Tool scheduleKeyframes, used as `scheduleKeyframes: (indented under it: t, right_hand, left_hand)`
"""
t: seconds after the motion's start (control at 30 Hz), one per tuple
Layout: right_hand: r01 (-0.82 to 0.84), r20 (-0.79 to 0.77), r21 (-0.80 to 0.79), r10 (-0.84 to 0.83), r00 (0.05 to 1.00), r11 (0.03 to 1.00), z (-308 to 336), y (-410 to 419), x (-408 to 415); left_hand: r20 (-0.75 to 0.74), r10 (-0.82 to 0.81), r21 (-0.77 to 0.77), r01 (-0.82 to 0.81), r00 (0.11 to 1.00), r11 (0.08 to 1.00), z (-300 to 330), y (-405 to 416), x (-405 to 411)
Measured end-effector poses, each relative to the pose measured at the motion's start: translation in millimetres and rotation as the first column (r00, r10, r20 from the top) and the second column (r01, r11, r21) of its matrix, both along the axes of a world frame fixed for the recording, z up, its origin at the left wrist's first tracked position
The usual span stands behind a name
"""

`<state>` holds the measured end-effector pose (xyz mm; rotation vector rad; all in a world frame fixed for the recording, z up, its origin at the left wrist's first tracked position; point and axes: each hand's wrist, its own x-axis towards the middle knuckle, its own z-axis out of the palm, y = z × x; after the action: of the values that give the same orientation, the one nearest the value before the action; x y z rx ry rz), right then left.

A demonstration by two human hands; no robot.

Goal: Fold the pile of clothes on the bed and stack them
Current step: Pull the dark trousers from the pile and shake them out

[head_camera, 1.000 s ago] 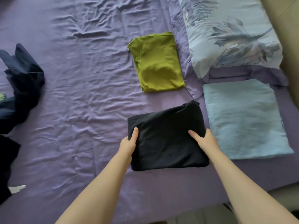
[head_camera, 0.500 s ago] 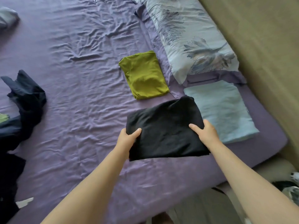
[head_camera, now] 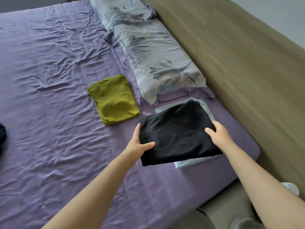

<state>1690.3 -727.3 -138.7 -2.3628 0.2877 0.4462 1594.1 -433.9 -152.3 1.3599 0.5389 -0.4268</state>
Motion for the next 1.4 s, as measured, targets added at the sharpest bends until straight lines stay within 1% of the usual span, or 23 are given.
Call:
scheduleKeyframes:
  t: [0.07,0.13,0.3,0.37,0.4,0.43,0.47,0.5,0.53,0.57,0.6,0.63,0.67,0.7,0.77,0.87,0.9,0.97,1.07,1.17,1.23,1.33,1.4]
  right_hand:
    - [0.008,0.024,-0.055,-0.007,1.0,0.998,-6,-24,11]
    - [-0.008,0.046,-0.075,0.011,0.999,0.997,-11,-50,25]
    - [-0.011,0.011,-0.063,0.012,1.0,0.998,-33,-99,52]
    - [-0.005,-0.034,-0.049,0.004,0.999,0.999,-46,-107,55]
    - [-0.021,-0.061,-0.038,0.019,0.998,0.999,-52,-108,55]
    - [-0.059,-0.078,-0.051,0.054,0.995,0.997,-58,-107,53]
    - [-0.128,-0.073,-0.116,0.12,0.99,0.985,-63,-104,49]
    - [-0.223,-0.039,-0.236,0.221,0.975,0.946,-68,-100,43]
    - [-0.318,-0.002,-0.368,0.342,0.94,0.874,-73,-95,36]
    - [-0.393,0.023,-0.462,0.454,0.891,0.795,-78,-88,28]
    - [-0.446,0.033,-0.512,0.536,0.844,0.734,-84,-81,22]
    - [-0.484,0.025,-0.538,0.586,0.81,0.691,-91,-73,18]
    - [-0.509,0.002,-0.549,0.61,0.793,0.663,-98,-68,16]
    - [-0.518,-0.019,-0.549,0.61,0.792,0.656,-106,-64,16]
    - [-0.518,-0.048,-0.538,0.589,0.807,0.665,-121,-62,22]
    - [-0.547,-0.097,-0.524,0.592,0.8,0.653,-135,-62,35]
    - [-0.563,-0.125,-0.525,0.597,0.792,0.638,-138,-61,40]
    - [-0.6,-0.197,-0.527,0.6,0.775,0.602,-138,-59,50]
    - [-0.655,-0.319,-0.507,0.584,0.747,0.561,-122,-53,58]
    - [-0.647,-0.397,-0.481,0.511,0.763,0.592,-94,-38,52]
    - [-0.623,-0.393,-0.468,0.483,0.782,0.627,-72,-22,41]
    - [-0.636,-0.325,-0.455,0.549,0.77,0.623,-42,7,13]
    - [-0.663,-0.283,-0.441,0.608,0.742,0.605,-22,31,-10]
  left_hand:
    - [-0.014,-0.031,0.029,0.032,0.999,0.999,-6,-28,15]
    - [-0.015,-0.056,0.021,0.056,0.998,0.998,-16,-54,27]
    - [-0.035,-0.084,0.02,0.085,0.996,0.996,-40,-104,46]
    - [-0.067,-0.148,0.072,0.153,0.987,0.986,-48,-117,47]
    - [-0.088,-0.189,0.117,0.198,0.978,0.973,-51,-123,47]
    - [-0.112,-0.234,0.199,0.252,0.966,0.947,-54,-127,46]
    - [-0.141,-0.286,0.345,0.318,0.948,0.883,-57,-130,44]
    - [-0.185,-0.35,0.541,0.392,0.918,0.744,-59,-131,41]
    - [-0.228,-0.416,0.723,0.44,0.88,0.533,-62,-132,38]
    - [-0.254,-0.483,0.842,0.437,0.838,0.315,-65,-131,36]
    - [-0.263,-0.548,0.903,0.403,0.794,0.151,-67,-131,36]
    - [-0.261,-0.609,0.929,0.366,0.749,0.052,-70,-130,38]
    - [-0.264,-0.657,0.937,0.349,0.706,-0.001,-73,-129,42]
    - [-0.279,-0.687,0.933,0.358,0.671,-0.03,-78,-129,47]
    - [-0.3,-0.699,0.914,0.405,0.65,-0.016,-88,-133,57]
    - [-0.314,-0.651,0.881,0.468,0.692,0.073,-105,-149,63]
    - [-0.327,-0.633,0.872,0.482,0.702,0.085,-109,-154,65]
    - [-0.371,-0.608,0.852,0.518,0.702,0.079,-112,-160,69]
    - [-0.432,-0.611,0.808,0.586,0.663,0.066,-98,-161,76]
    - [-0.431,-0.61,0.792,0.603,0.665,0.098,-69,-153,73]
    - [-0.41,-0.586,0.786,0.597,0.699,0.161,-47,-143,58]
    - [-0.414,-0.522,0.733,0.613,0.746,0.295,-14,-121,21]
    - [-0.444,-0.476,0.718,0.619,0.759,0.318,7,-101,-6]
